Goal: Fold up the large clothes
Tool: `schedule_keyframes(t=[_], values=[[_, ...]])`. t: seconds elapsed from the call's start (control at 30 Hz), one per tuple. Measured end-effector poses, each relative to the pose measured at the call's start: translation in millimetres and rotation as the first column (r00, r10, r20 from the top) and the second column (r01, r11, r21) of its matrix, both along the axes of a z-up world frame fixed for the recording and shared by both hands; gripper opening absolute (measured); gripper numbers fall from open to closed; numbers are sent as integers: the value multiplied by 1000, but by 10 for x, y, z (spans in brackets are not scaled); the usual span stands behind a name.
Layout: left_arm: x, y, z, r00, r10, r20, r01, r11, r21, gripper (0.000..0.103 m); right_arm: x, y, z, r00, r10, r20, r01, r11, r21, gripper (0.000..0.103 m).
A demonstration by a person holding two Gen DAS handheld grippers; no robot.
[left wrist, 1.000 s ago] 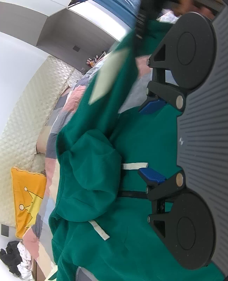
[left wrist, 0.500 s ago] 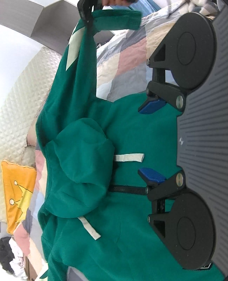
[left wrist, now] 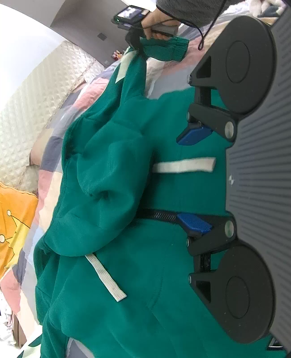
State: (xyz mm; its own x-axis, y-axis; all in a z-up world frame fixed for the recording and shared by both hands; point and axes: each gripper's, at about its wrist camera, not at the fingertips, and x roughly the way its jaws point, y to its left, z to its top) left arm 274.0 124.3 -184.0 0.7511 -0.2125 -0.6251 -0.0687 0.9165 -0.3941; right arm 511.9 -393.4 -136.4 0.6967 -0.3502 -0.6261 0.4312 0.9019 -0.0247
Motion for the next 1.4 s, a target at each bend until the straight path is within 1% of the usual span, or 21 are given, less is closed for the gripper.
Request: schedule_keyframes(t=[0.03, 0.13, 0.17, 0.27, 0.33, 0.37, 0.43, 0.5, 0.57, 0.7, 0.77, 0.87, 0.9, 0.93, 1.0, 1.03, 1.1, 1.2, 1.3, 1.33, 1.4], values=[[37, 33, -13, 1000, 12, -4, -12, 1000, 7, 72, 48, -12, -108, 1000, 3, -6, -3, 1000, 2, 17], [104, 153, -40, 999, 38, -1, -38, 999, -4, 72, 127, -59, -301, 1000, 10, -20, -10, 1000, 11, 20], [125, 189, -55, 999, 42, -8, -42, 999, -13, 72, 136, -72, -325, 1000, 15, -20, -14, 1000, 20, 21], [131, 237, -97, 999, 49, -20, -50, 998, -49, 72, 115, -123, -343, 1000, 5, -7, -5, 999, 40, 28], [127, 240, -89, 999, 46, -20, -47, 998, -48, 72, 53, -166, -326, 1000, -11, -9, 11, 998, 64, 36], [114, 230, -76, 999, 42, -17, -42, 998, -47, 72, 5, -197, -316, 1000, -19, -12, 20, 996, 83, 39], [85, 202, -45, 999, 33, -10, -34, 998, -50, 72, -104, -270, -296, 1000, -27, -11, 28, 991, 131, 52], [64, 185, -22, 1000, 31, -1, -31, 998, -57, 72, -262, -337, -270, 1000, -26, 3, 25, 983, 183, 56], [32, 171, 6, 1000, 25, 5, -25, 997, -68, 72, -424, -369, -239, 1000, -1, 20, -3, 974, 225, 56], [-63, 134, 42, 1000, 10, 15, -8, 995, -95, 72, -720, -296, -245, 997, 79, 20, -81, 965, 250, 57], [-106, 110, 63, 1000, 4, 23, -2, 996, -95, 72, -831, -205, -281, 994, 113, 5, -111, 971, 213, 57], [-150, 90, 90, 1000, 2, 30, 1, 995, -97, 72, -986, -95, -344, 991, 131, -10, -128, 983, 133, 57], [-158, 94, 93, 999, 2, 32, 1, 995, -101, 72, -1061, -78, -349, 993, 120, 14, -121, 986, 111, 57], [-164, 96, 95, 999, 4, 33, 0, 995, -102, 72, -1130, -103, -346, 993, 108, 46, -112, 987, 115, 57], [-171, 116, 92, 999, 8, 32, -4, 994, -108, 72, -1261, -182, -334, 992, 53, 113, -69, 987, 148, 58], [-167, 124, 87, 999, 9, 31, -6, 993, -114, 72, -1302, -232, -338, 991, 27, 129, -49, 984, 172, 58], [-146, 133, 68, 1000, 11, 25, -7, 992, -126, 72, -1341, -320, -379, 992, -30, 123, 3, 977, 212, 59], [-104, 122, 26, 1000, 7, 9, -5, 991, -131, 72, -1348, -428, -480, 993, -52, 104, 19, 957, 290, 59], [-86, 109, -13, 1000, 2, 1, -2, 992, -129, 72, -1318, -426, -539, 995, -80, 57, 62, 962, 264, 59], [-80, 104, -21, 1000, 1, -1, -1, 992, -128, 72, -1321, -441, -543, 994, -95, 60, 77, 962, 262, 58], [-66, 91, -26, 1000, 1, -5, -2, 992, -127, 72, -1373, -510, -526, 981, -165, 101, 132, 953, 272, 58]])
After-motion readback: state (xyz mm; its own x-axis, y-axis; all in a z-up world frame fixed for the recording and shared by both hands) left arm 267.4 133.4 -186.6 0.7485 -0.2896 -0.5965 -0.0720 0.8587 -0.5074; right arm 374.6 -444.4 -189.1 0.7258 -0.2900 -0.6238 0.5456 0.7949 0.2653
